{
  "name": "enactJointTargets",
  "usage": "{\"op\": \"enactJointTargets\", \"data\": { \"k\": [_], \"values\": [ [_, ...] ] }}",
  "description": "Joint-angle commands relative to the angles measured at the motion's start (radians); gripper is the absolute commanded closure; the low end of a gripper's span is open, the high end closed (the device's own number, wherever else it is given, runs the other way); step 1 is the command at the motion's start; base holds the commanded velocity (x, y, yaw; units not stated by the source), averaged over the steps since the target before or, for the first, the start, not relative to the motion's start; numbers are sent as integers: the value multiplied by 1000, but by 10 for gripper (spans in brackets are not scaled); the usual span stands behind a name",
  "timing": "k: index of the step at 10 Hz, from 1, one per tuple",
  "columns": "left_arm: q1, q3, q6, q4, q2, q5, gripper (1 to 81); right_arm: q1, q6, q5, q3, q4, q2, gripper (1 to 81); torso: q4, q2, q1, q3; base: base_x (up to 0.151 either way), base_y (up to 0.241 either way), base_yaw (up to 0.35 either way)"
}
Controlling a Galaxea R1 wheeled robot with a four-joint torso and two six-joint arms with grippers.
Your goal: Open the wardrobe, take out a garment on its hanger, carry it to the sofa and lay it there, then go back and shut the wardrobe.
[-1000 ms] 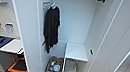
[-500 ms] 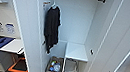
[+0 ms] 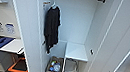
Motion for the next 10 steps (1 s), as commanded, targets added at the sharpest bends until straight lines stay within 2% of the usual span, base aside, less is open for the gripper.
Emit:
{"op": "enactJointTargets", "data": {
  "k": [1, 3, 10],
  "values": [
    [-44, 12, -3, -7, 2, 38, 10, 26, -3, -54, -1, -1, 4, 10, 0, 0, 0, 0, 0, 0, 0],
    [-44, 12, -3, -5, 0, 38, 10, 26, -3, -54, -1, -1, 4, 10, 0, 0, 0, 0, 33, 0, 0],
    [-39, 12, -2, -5, -3, 37, 10, 26, -3, -54, -1, -1, 4, 10, 0, 0, 0, 0, 81, 0, 0]
  ]
}}
